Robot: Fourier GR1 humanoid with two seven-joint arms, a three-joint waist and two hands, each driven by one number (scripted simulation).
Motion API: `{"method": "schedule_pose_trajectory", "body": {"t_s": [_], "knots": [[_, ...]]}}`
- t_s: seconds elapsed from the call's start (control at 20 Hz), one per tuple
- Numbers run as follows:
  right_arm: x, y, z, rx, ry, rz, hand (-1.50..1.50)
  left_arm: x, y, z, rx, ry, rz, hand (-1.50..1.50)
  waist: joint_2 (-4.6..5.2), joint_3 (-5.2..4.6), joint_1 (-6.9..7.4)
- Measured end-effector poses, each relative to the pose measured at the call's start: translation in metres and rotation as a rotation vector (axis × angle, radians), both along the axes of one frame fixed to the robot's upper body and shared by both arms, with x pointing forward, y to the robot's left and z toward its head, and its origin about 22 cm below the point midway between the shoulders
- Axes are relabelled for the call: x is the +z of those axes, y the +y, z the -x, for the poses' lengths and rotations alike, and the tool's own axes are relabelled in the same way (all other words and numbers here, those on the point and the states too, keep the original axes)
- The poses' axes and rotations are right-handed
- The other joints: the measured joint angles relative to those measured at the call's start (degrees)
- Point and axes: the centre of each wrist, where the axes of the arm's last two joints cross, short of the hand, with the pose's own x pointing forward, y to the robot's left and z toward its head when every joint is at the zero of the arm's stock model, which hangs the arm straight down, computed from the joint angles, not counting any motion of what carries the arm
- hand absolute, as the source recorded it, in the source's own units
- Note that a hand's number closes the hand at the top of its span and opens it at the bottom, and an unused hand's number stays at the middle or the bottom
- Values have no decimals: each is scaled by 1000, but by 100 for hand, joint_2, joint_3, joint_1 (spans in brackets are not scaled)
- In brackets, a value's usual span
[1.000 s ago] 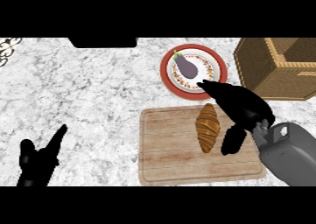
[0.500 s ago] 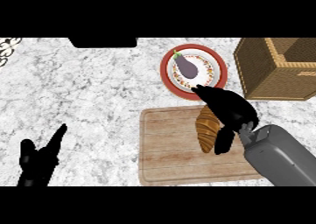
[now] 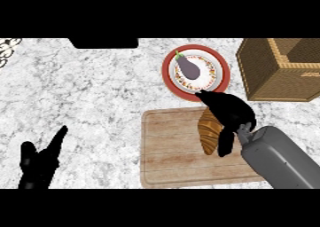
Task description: Pick the croissant from the cutting board and place it in the basket
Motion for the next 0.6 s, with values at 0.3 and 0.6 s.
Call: {"method": "schedule_pose_trajectory", "body": {"t_s": [0.3, 0.6], "knots": [[-12, 7, -4, 2, -10, -10, -150, 2, 1, -6, -2, 17, 4, 0, 0, 1, 0], [-23, 6, -2, 7, -10, -6, 150, 0, 1, -6, 0, 12, 3, 0, -2, 2, -9]]}}
